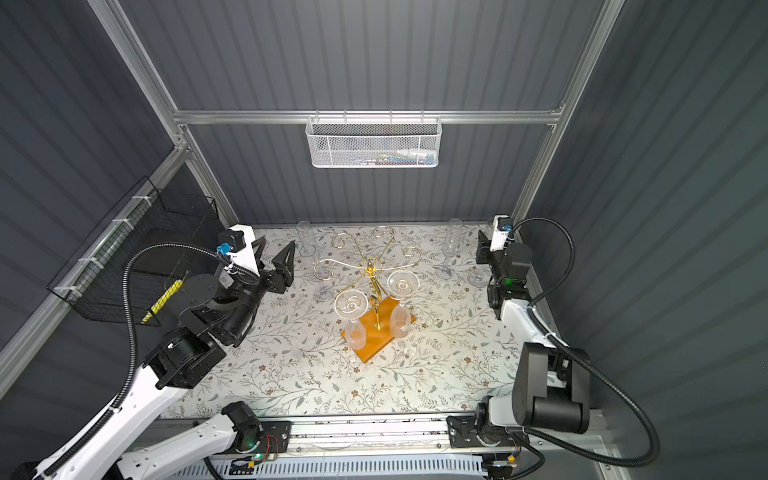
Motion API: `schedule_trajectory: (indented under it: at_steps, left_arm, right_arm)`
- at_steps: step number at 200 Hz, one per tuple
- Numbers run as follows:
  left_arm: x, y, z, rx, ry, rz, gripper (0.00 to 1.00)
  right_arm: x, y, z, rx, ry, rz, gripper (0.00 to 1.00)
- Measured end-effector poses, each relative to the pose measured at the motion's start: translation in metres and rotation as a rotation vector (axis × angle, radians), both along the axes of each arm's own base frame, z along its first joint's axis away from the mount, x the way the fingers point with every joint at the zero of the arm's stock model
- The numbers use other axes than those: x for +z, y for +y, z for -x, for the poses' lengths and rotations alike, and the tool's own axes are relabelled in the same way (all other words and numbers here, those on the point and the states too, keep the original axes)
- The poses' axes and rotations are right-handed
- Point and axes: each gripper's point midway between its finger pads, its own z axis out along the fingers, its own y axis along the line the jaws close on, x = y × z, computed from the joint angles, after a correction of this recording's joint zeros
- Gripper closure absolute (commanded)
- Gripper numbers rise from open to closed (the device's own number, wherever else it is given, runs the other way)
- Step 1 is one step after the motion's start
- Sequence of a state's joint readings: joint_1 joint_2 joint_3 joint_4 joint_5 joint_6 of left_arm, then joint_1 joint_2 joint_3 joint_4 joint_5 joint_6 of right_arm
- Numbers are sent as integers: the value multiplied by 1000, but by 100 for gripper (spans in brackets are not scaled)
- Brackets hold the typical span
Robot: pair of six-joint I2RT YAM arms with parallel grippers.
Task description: Take the wine glass off the wine glass rack
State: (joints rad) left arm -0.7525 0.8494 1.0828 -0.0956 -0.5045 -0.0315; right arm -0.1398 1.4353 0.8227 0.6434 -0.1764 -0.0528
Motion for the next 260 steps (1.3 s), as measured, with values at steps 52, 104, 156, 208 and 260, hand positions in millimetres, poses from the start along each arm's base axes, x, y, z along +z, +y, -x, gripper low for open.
schedule_trajectory:
  at_steps: [52, 104, 156, 208, 260]
  left_arm:
    - [-12, -1, -14, 58, 11, -36, 28]
    - [-19, -3, -24, 95, 8, -81, 26]
    - [-17, -2, -25, 106, 0, -85, 25]
    - [-17, -2, -25, 110, -1, -88, 23]
    - [-20, -4, -28, 110, 4, -94, 22]
  right_arm:
    - [-9, -3, -21, 7, -11, 1, 62]
    - [-23, -5, -44, 13, -15, -3, 61]
    - [-50, -9, -59, 7, 2, -5, 61]
    - [-53, -10, -69, 6, -20, -1, 61]
    - [-60, -11, -76, 7, -20, 1, 61]
